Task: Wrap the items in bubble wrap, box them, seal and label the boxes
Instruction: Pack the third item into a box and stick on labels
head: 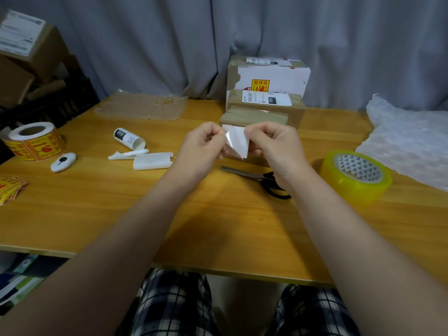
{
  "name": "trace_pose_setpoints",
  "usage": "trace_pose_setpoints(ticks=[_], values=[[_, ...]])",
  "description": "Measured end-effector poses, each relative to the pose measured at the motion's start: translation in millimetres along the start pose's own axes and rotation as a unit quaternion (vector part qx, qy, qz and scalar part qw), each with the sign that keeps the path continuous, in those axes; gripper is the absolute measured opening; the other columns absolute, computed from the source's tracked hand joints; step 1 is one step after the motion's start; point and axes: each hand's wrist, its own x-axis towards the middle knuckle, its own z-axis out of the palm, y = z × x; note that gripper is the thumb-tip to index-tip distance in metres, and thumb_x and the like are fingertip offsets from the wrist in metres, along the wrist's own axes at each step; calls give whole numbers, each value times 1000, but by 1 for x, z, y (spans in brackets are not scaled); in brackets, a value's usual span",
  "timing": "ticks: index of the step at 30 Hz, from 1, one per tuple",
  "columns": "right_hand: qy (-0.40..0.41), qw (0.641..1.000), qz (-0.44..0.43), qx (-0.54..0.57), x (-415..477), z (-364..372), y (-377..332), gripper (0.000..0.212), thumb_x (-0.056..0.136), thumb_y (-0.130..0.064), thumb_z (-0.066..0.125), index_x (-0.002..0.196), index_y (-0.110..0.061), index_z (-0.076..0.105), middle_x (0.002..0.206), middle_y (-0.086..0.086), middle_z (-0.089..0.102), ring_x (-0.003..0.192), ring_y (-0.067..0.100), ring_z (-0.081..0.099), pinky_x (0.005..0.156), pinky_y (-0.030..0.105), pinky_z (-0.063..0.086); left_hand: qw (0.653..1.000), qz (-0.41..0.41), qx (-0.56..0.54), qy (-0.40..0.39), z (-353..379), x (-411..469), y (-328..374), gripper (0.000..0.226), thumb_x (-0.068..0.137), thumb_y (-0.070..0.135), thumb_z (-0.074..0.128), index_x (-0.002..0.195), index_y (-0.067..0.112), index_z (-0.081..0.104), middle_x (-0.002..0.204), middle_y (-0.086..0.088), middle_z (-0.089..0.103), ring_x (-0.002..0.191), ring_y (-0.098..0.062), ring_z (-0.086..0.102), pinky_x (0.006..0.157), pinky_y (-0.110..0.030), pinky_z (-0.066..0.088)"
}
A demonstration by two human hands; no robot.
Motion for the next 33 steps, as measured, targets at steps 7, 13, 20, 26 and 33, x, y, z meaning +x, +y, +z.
trace_pose_setpoints(ticks=[7,13,20,26,33], values=[[104,994,40,0,0,-11,1,9,92,-19,61,87,-19,69,68,-5,57,57,5,46,53,17,41,985,-59,106,120,-53,-6,-8,17,90,11,48,75,17,53,77,-3,62,69,-14,57,62,-21,46],[12,999,29,10,-6,-3,0,10,93,-8,58,97,-5,67,74,9,69,52,11,59,50,21,50,775,-13,625,-96,-80,-10,-1,10,92,21,51,92,13,57,98,-6,60,77,-24,53,68,-36,48],[-66,997,40,16,-7,-6,3,21,96,-13,53,88,-5,71,87,14,73,80,23,71,78,34,59,840,-72,532,-80,-82,-10,-1,8,90,18,52,90,19,60,82,2,52,67,-16,52,54,-27,37],[-21,989,-44,-138,-2,-20,6,14,86,-17,70,88,-21,57,73,-2,62,72,15,60,68,36,53,914,92,395,6,-46,35,1,35,91,21,58,125,18,50,125,-2,42,104,-18,51,87,-30,43],[42,966,-43,-251,6,-51,7,18,87,-13,68,98,-26,60,92,-6,62,79,4,56,50,9,44,933,7,323,-160,-6,87,-17,79,83,34,69,147,38,24,157,-6,9,142,-25,19,111,-36,24]])
